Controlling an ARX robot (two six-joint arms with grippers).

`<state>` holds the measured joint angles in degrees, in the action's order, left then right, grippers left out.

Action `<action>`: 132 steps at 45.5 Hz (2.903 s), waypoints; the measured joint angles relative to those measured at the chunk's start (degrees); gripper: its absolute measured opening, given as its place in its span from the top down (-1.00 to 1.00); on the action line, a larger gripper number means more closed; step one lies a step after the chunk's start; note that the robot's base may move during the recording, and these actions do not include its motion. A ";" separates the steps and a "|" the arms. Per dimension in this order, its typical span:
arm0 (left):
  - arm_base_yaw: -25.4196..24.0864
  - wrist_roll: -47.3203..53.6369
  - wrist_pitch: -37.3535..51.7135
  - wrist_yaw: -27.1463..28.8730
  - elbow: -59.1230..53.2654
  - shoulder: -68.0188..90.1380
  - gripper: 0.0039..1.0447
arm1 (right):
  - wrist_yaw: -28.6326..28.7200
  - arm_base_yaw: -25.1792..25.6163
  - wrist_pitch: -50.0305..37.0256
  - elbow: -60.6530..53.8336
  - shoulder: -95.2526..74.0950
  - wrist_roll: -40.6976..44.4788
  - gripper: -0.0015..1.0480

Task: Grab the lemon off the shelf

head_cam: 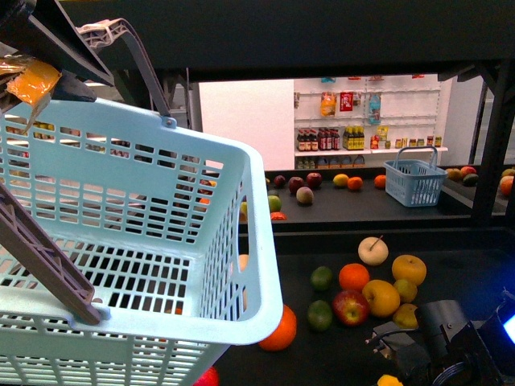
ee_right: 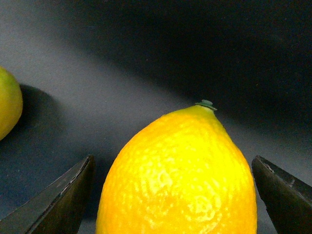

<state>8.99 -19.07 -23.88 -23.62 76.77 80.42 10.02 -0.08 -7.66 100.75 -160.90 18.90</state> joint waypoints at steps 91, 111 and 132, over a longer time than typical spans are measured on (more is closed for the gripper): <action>0.02 0.00 0.00 0.00 0.00 0.00 0.64 | 6.78 -24.41 18.36 -3.80 54.55 -9.53 -0.27; 0.00 0.15 0.09 0.09 -0.20 0.17 0.64 | 6.32 -21.73 14.49 -5.33 56.37 -14.43 -0.85; 0.02 0.17 0.09 -0.20 -0.20 0.17 0.64 | 11.47 4.70 -0.04 -23.87 64.57 -15.17 -0.85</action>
<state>9.02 -18.90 -23.79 -23.81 76.58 80.60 21.50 4.62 -7.70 76.88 -96.33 3.73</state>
